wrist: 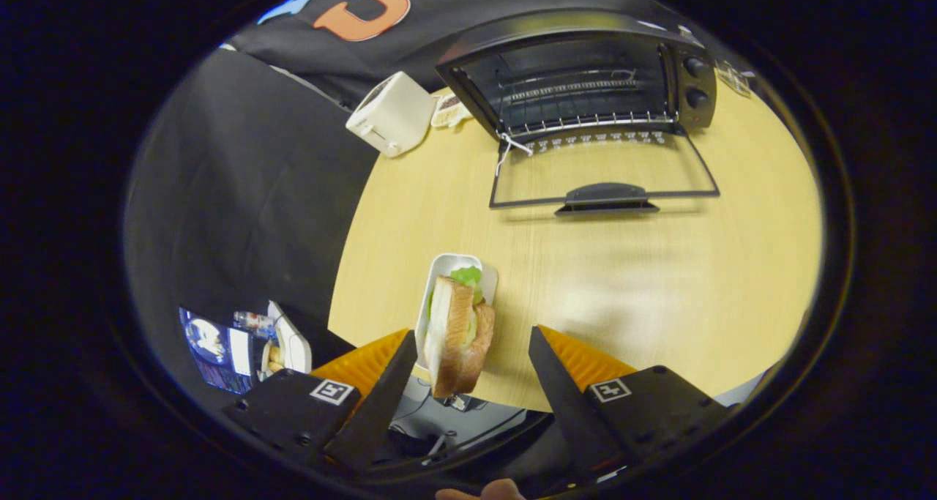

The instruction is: Open the toaster oven, put the food inside, and close the toaster oven door.

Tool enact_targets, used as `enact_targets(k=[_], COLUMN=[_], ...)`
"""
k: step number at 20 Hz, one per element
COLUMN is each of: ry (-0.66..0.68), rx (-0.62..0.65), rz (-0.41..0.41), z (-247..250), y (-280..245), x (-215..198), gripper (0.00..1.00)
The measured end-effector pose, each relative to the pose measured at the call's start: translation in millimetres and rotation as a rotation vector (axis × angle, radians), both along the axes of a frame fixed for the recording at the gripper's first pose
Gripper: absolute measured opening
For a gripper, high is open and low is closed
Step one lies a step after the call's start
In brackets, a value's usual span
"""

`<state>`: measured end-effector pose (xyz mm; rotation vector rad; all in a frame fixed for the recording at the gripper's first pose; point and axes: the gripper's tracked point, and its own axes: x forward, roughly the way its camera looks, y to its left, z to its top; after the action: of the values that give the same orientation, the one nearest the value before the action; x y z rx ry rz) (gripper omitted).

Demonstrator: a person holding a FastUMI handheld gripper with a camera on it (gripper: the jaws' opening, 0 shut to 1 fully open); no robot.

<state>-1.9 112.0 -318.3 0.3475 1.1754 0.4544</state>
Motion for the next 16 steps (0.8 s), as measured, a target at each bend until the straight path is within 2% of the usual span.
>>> enact_targets(k=[5,7,9,13,15,16], ry=[0.117,0.156,0.182,0.230,0.227,0.228], rx=[0.061,0.075,0.093,0.157,0.161,0.163], rz=[-0.034,-0.040,-0.047,-0.073,-0.064,-0.062], z=[-21.8,-26.8,-28.5,-20.6,-16.6,-14.3], y=[14.5,18.1,20.4,29.3,29.9,29.6], x=[-1.4,-1.4,1.0,2.1,2.6,2.6], gripper=[0.99,0.94,0.84,0.53,0.42,0.40])
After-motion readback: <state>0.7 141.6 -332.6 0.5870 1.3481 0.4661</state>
